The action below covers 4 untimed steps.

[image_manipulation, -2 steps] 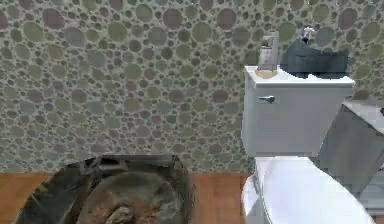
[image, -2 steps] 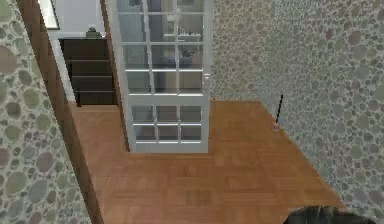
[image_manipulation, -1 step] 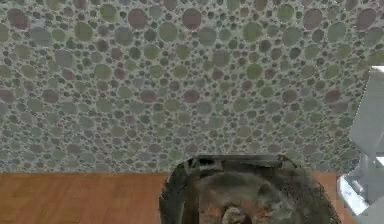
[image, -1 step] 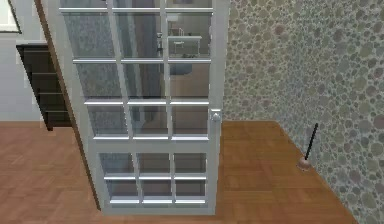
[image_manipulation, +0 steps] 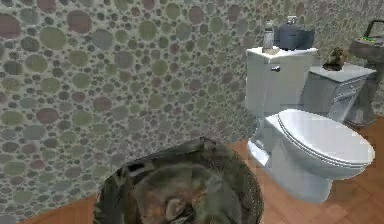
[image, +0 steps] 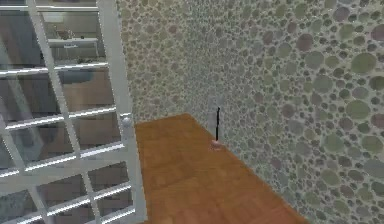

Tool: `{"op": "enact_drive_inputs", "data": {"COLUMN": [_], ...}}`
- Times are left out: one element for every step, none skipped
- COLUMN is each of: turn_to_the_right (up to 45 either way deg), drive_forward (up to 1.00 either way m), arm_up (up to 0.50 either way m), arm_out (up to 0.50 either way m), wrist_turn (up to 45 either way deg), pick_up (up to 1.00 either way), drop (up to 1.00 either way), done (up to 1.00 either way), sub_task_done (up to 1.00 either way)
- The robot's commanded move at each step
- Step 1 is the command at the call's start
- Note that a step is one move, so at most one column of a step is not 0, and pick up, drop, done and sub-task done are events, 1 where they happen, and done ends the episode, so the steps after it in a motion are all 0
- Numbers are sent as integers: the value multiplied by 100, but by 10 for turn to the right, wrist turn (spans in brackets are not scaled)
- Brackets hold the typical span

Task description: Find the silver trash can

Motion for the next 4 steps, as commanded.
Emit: {"op": "enact_drive_inputs", "data": {"turn_to_the_right": [0, -210, 0, -360], "drive_forward": [100, 0, 50, 0], "arm_up": [0, 0, 0, 0], "arm_out": [0, 0, 0, 0], "wrist_turn": [0, 0, 0, 0], "pick_up": [0, 0, 0, 0], "drop": [0, 0, 0, 0], "done": [0, 0, 0, 0], "sub_task_done": [0, 0, 0, 0]}}
